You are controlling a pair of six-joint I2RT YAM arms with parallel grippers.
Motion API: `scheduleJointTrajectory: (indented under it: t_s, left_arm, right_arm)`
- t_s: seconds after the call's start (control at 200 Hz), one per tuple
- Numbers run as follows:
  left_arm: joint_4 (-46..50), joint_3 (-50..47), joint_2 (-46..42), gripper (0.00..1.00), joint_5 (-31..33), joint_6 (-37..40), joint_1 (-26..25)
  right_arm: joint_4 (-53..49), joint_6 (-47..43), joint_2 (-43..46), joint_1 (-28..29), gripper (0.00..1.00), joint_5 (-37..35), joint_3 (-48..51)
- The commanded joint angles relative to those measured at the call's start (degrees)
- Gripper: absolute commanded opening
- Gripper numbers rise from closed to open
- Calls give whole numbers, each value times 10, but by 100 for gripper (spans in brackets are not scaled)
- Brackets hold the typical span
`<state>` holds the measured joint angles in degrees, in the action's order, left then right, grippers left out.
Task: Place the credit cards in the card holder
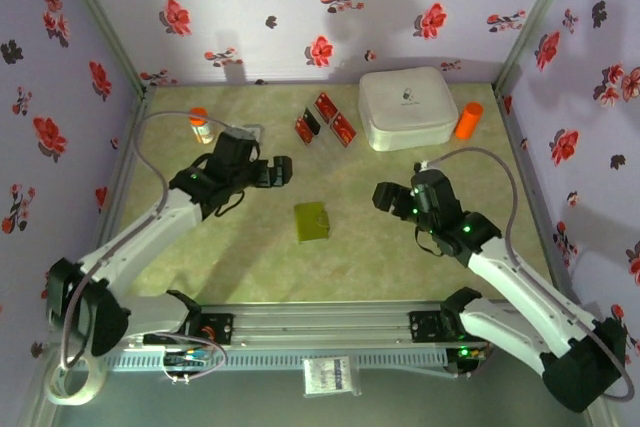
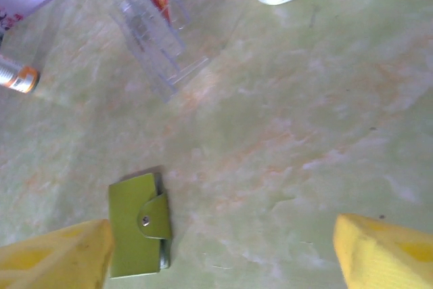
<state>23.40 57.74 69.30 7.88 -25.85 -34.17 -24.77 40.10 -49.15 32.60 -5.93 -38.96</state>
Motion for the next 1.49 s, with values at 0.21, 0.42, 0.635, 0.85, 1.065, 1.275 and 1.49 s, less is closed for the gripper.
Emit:
scheduleJointTrajectory:
  t_s: [0.21,0.42,0.635,0.85,1.065,1.275,1.49]
  left_arm:
    - [-120,-194,-158,100,216,58,30]
    - [-186,-247,-173,100,283,95,129]
    - [-383,-324,-139,100,297,200,211]
    - [-591,-374,-1,100,255,217,249]
    - [-746,-380,109,100,230,268,260]
    - [-771,-375,159,100,164,255,285]
    - [-794,-376,192,100,84,267,298]
  right_arm:
    - [-38,-14,-1,-5,99,-254,47]
    - [145,-132,-41,-53,99,-365,92]
    - [235,-139,-144,-159,99,-376,73]
    - [345,-278,-223,-176,99,-378,52]
    - [518,-327,-257,-222,99,-288,135]
    - [656,-355,-295,-253,99,-194,169]
    - [878,-375,-400,-274,99,-135,233]
